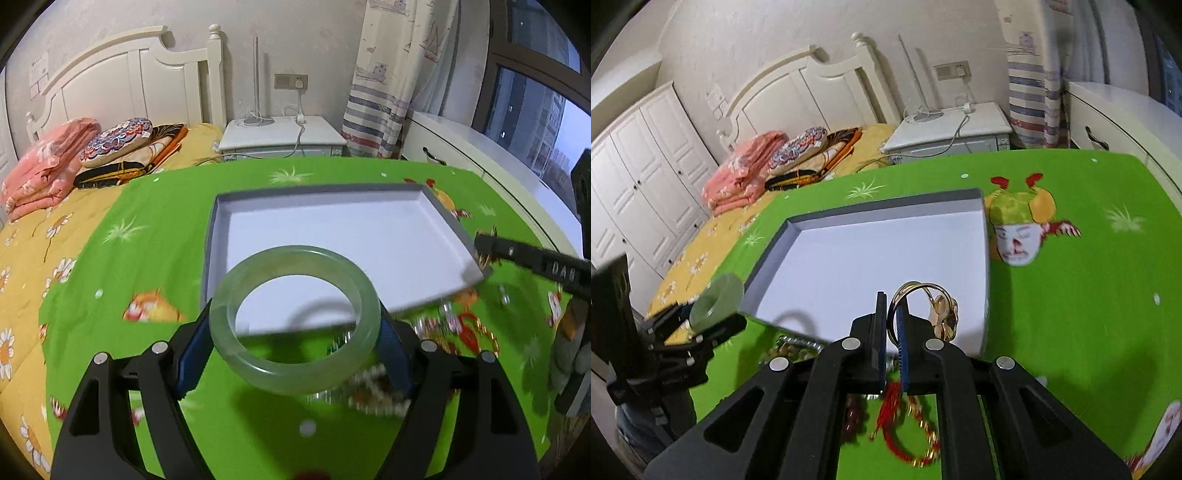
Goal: Organize jewelry
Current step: 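Grasp the gold ring with the right tool while the left tool carries the jade bangle over the box, then lower the jade bangle into the box and open the left tool while the right tool releases the ring there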
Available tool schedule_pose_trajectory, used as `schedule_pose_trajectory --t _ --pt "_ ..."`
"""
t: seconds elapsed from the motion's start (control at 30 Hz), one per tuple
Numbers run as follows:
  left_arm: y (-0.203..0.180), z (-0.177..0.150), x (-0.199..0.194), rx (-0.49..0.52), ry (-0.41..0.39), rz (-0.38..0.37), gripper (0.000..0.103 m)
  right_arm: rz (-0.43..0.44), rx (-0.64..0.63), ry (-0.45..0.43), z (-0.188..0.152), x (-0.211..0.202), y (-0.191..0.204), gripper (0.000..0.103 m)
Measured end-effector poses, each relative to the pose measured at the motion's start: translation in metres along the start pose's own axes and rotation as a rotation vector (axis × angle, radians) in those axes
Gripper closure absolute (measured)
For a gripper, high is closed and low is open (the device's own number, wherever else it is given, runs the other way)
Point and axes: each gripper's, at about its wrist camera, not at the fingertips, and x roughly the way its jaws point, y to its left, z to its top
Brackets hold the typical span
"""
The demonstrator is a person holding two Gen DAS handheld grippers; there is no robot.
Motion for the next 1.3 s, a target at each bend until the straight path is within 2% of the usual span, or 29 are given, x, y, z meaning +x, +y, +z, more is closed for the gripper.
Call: schedule_pose_trajectory --t 0.23,0.5,0.67,1.0,1.13,1.3 --pt "0.011 0.018 0.036 -0.027 0.046 0.015 0.027 -0.027 -0.016 0.090 0.007 0.027 -0.005 0.094" --pt "0.017 0.016 0.067 -0.028 0.108 0.022 0.027 -0.058 0.010 0.169 0.003 0.046 -0.011 0.094" --pt "0.011 0.013 0.072 0.021 0.105 0.053 0.026 -0.086 0.017 0.204 0.002 0.052 -0.013 0.091" --pt "0.011 0.017 0.059 0.019 0.074 0.066 0.022 -0.043 0.053 0.193 0.003 0.032 -0.012 0.086" --pt "0.012 0.018 0.051 0.014 0.056 0.075 0.021 -0.029 0.043 0.141 0.007 0.020 -0.011 0.086" --pt "0.014 0.016 0.041 -0.020 0.040 0.076 0.020 -0.079 -0.001 0.155 0.025 0.035 -0.007 0.086"
